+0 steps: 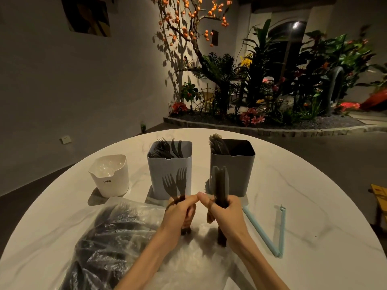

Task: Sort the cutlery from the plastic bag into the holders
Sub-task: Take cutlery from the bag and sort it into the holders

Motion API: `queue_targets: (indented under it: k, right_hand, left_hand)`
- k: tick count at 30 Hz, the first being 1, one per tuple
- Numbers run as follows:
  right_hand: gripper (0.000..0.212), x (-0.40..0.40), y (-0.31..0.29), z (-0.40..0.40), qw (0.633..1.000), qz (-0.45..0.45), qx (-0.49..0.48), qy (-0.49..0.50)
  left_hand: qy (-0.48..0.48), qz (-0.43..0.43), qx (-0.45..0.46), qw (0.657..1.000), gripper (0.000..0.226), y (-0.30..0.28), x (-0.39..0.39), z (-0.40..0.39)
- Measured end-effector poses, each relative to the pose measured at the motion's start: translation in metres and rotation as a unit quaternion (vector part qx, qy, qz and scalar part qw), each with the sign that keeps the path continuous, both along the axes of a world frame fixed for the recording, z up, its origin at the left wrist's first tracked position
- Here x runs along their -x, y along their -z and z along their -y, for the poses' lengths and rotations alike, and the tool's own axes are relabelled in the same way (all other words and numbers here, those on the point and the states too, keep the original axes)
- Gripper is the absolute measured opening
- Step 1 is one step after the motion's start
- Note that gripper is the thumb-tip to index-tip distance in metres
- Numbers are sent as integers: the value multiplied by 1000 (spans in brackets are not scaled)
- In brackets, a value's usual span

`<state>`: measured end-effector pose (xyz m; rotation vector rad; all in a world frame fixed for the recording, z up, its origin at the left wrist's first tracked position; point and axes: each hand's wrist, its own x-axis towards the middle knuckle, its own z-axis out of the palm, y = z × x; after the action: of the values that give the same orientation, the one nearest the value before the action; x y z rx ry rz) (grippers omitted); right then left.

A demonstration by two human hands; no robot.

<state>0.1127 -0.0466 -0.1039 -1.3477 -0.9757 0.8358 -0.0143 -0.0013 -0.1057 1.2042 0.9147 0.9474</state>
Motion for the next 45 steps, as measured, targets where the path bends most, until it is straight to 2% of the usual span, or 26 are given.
queue_targets:
  k: [3, 7, 10, 13, 16, 21, 27, 30, 32, 34, 37, 40, 41, 43, 45]
  right_hand:
    - [54, -2, 2, -3, 998, -50, 41, -4]
    - [47, -2, -9, 1, 990, -101, 66, -73]
    - [49, -7, -25, 7, 983, -165, 29, -77]
    - [49, -25, -61, 3, 978, -179, -42, -95]
    - [54, -48, -109, -15, 979, -151, -87, -105]
    - [50, -82, -163, -60, 987, -29, -155, -40]
    - [49, -91, -137, -107, 995, 71, -74, 16]
    - [48, -92, -126, -115, 993, 93, -67, 26]
    - [40, -92, -125, -116, 990, 115, -82, 25]
    - [34, -94, -128, -116, 984, 142, -104, 18]
    - [46, -92, -139, -115, 973, 191, -120, 44]
    - [40, -81, -148, -109, 918, 334, -154, 148]
    - [33, -74, -154, -105, 907, 346, -175, 163]
    - [24, -60, -168, -90, 930, 285, -208, 106]
    - [37, -41, -178, -73, 958, 211, -185, -54]
  left_hand:
    - [14, -12, 16, 1000, 55, -1, -1, 0]
    - [11, -55, 67, 996, 48, 0, -2, 1]
    - [19, -53, 75, 996, 49, -2, 0, -2]
    - [36, -14, 78, 996, 51, -18, -3, -6]
    - [53, -22, 19, 998, 48, -46, -6, -17]
    - [23, -46, -60, 997, 49, -83, -15, -29]
    - [28, -63, -54, 996, 48, -90, -16, -33]
    - [12, -77, -47, 996, 48, -87, -14, -34]
    - [3, -92, -40, 995, 48, -86, -10, -36]
    - [4, -96, -34, 995, 47, -85, -8, -37]
    - [16, -88, -25, 996, 47, -86, -6, -35]
    - [36, -64, -11, 997, 46, -90, -2, -32]
    - [42, -58, -11, 997, 45, -91, 0, -31]
    - [49, -39, -11, 998, 43, -94, 3, -25]
    - [36, -28, -11, 999, 38, -102, 5, -16]
